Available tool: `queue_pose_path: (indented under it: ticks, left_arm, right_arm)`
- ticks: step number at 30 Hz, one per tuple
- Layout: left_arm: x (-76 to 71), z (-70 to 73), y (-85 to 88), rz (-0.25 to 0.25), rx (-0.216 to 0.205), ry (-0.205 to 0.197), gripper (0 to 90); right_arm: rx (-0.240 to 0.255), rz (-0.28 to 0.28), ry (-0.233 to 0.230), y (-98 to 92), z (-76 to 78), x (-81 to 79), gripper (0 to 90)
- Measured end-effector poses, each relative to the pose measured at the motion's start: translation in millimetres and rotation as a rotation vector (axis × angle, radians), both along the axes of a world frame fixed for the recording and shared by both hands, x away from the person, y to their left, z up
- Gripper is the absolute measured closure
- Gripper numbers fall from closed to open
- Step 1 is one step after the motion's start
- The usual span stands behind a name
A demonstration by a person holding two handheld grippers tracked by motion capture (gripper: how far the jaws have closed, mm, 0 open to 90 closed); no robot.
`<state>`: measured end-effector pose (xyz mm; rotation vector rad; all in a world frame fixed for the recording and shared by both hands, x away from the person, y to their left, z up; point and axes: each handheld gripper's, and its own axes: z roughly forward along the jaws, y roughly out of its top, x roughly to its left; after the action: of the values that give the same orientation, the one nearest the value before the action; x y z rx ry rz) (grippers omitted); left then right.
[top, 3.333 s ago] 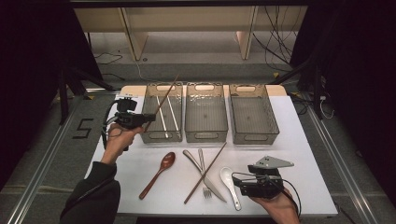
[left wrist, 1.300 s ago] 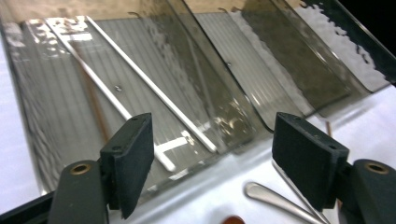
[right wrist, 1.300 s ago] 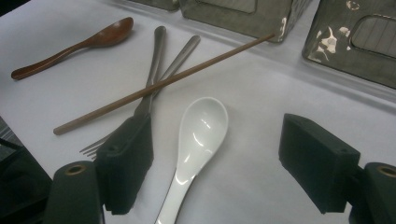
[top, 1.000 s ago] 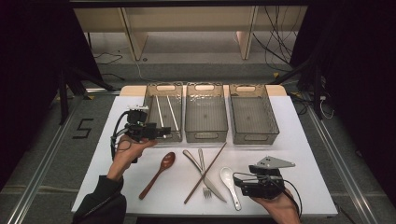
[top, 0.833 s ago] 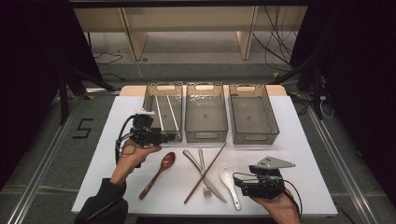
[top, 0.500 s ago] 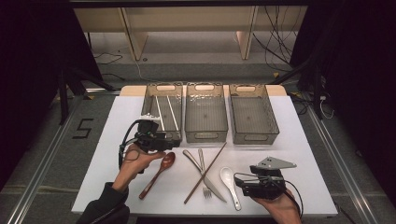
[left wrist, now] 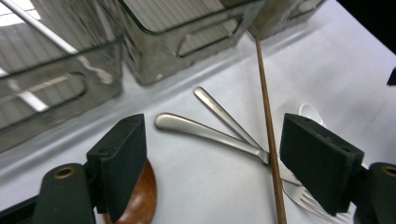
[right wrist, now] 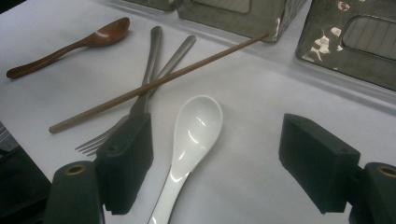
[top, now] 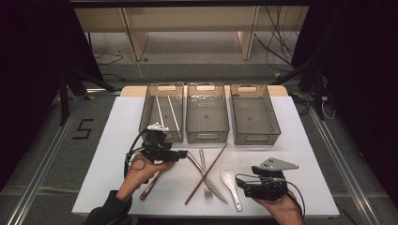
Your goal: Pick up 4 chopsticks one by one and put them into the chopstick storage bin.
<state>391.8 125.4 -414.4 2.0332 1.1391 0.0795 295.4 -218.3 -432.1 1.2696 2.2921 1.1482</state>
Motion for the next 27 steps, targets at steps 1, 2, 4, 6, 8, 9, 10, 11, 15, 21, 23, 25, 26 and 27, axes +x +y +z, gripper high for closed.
queue_pose_path:
  ticks: [1, 2, 4, 6, 8, 9, 10, 11, 15, 21, 23, 25, 26, 27]
  left_arm:
    - [-1.3, -1.9, -2.4, -0.008, 0.006, 0.004, 22.4]
    - [-2.6, -4.4, -5.1, -0.013, 0.008, 0.009, 22.3]
    - [-4.5, -9.0, -9.2, -0.028, 0.024, 0.019, 22.1]
    - [-7.4, -12.5, -13.8, -0.038, 0.028, 0.026, 22.1]
    - [-10.8, -15.3, -18.9, -0.049, 0.032, 0.031, 22.1]
    - [-12.3, -16.5, -21.1, -0.054, 0.033, 0.034, 22.1]
    - [-13.3, -17.4, -22.4, -0.067, 0.042, 0.039, 22.1]
    - [-14.2, -18.8, -24.1, -0.069, 0.043, 0.040, 22.1]
    - [-17.0, -22.6, -28.8, -0.089, 0.060, 0.054, 22.1]
    - [-21.8, -28.4, -37.7, -0.113, 0.085, 0.071, 22.6]
    - [-23.3, -31.1, -40.9, -0.119, 0.094, 0.081, 23.6]
    - [-25.0, -33.9, -44.5, -0.124, 0.102, 0.088, 24.2]
    - [-25.6, -34.9, -45.8, -0.131, 0.109, 0.091, 24.6]
    - [-26.4, -36.0, -47.3, -0.136, 0.117, 0.094, 24.9]
  right_arm:
    - [0.000, 0.000, -0.001, -0.2, 0.2, -0.1, 26.9]
    - [0.002, -0.001, -0.001, -0.4, 0.3, -0.3, 26.9]
    - [0.002, -0.002, -0.003, -0.6, 0.4, -0.3, 26.9]
    - [0.003, -0.002, -0.005, -0.6, 0.5, -0.4, 26.9]
    - [0.004, -0.004, -0.008, -0.8, 0.7, -0.6, 26.9]
    - [0.004, -0.004, -0.009, -0.8, 0.7, -0.6, 26.9]
    - [0.004, -0.004, -0.009, -0.9, 0.8, -0.7, 26.9]
    - [0.004, -0.004, -0.010, -0.9, 0.8, -0.7, 26.9]
    - [0.004, -0.004, -0.009, -1.0, 0.8, -0.7, 26.9]
    - [0.002, -0.001, -0.007, -0.4, 0.1, -0.6, 26.9]
    - [0.002, -0.001, -0.006, -0.3, 0.0, -0.6, 26.9]
    - [0.003, -0.002, -0.006, -0.1, -0.4, -0.4, 26.9]
    - [0.003, -0.002, -0.005, -0.1, -0.4, -0.5, 26.9]
    - [0.003, -0.001, -0.005, -0.1, -0.4, -0.5, 26.9]
